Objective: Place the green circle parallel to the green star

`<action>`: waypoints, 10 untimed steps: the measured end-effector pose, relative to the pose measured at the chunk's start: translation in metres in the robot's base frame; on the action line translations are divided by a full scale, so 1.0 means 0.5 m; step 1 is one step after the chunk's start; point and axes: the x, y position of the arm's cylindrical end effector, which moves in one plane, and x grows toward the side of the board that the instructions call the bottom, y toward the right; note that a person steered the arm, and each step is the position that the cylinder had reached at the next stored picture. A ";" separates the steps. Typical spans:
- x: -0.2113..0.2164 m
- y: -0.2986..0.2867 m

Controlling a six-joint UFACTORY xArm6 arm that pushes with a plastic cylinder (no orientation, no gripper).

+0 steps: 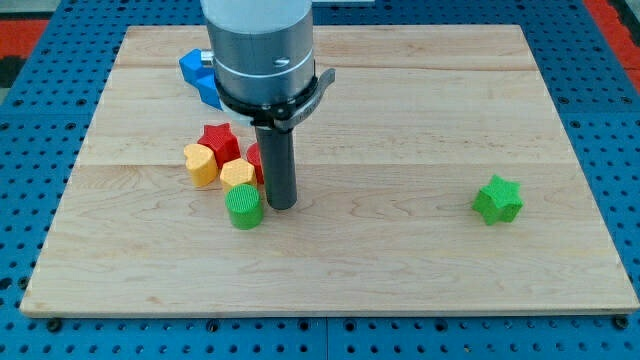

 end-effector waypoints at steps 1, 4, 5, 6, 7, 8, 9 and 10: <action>0.000 -0.001; 0.112 -0.188; 0.094 -0.071; 0.103 0.026; 0.103 -0.150; 0.005 -0.229; 0.058 -0.075; 0.095 -0.018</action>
